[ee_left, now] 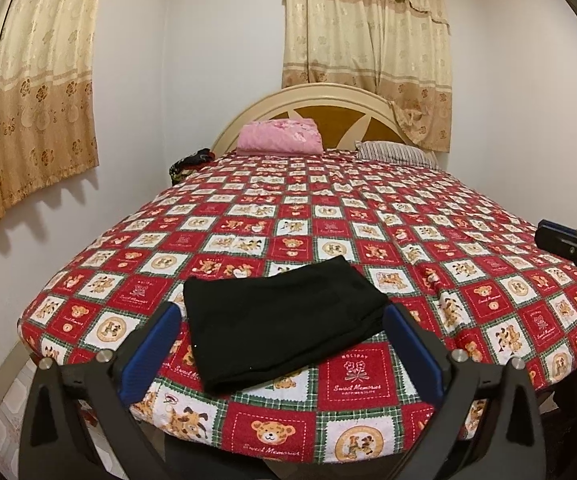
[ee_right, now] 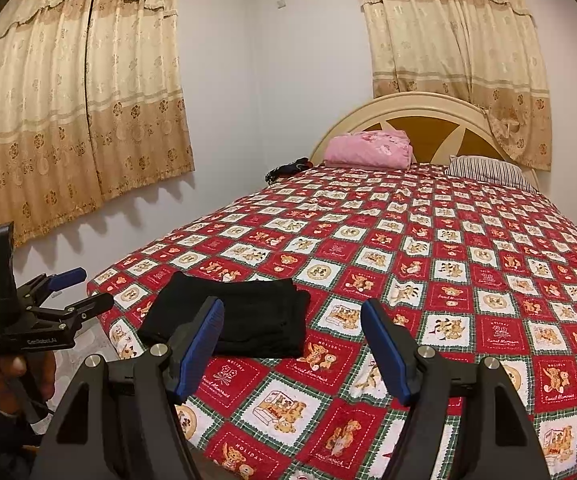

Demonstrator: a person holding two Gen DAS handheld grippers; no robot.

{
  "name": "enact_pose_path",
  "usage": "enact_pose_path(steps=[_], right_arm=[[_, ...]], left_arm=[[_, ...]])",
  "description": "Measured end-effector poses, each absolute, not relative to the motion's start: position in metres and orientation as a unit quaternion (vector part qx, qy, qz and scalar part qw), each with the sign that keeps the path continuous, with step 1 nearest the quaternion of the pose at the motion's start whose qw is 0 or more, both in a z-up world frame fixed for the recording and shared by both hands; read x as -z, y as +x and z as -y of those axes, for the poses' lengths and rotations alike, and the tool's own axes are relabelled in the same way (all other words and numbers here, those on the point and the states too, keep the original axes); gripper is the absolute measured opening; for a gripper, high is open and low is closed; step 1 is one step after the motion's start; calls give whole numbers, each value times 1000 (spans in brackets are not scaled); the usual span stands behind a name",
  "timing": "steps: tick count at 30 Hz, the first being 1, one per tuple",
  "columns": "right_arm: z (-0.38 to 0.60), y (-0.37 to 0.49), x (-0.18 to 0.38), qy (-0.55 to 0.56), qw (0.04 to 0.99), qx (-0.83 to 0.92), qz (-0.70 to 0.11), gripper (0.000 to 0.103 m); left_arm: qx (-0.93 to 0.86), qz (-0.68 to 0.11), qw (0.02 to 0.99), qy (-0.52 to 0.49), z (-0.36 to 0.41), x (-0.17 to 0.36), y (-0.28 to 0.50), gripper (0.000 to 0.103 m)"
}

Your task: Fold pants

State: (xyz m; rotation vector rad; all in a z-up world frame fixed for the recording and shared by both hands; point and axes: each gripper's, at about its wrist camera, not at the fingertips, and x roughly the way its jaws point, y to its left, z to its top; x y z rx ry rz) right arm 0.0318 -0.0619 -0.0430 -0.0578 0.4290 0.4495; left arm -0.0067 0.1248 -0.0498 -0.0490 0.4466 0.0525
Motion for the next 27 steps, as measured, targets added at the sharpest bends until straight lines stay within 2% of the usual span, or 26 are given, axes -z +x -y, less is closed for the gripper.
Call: enact_pose_path(steps=[15, 27], right_arm=[[59, 29, 41, -31, 951, -225, -210, 72], [57, 31, 45, -38, 948, -228, -217, 72]], left_arm=[[-39, -198, 979, -37, -130, 40, -12, 103], [-38, -215, 975, -36, -130, 49, -8, 103]])
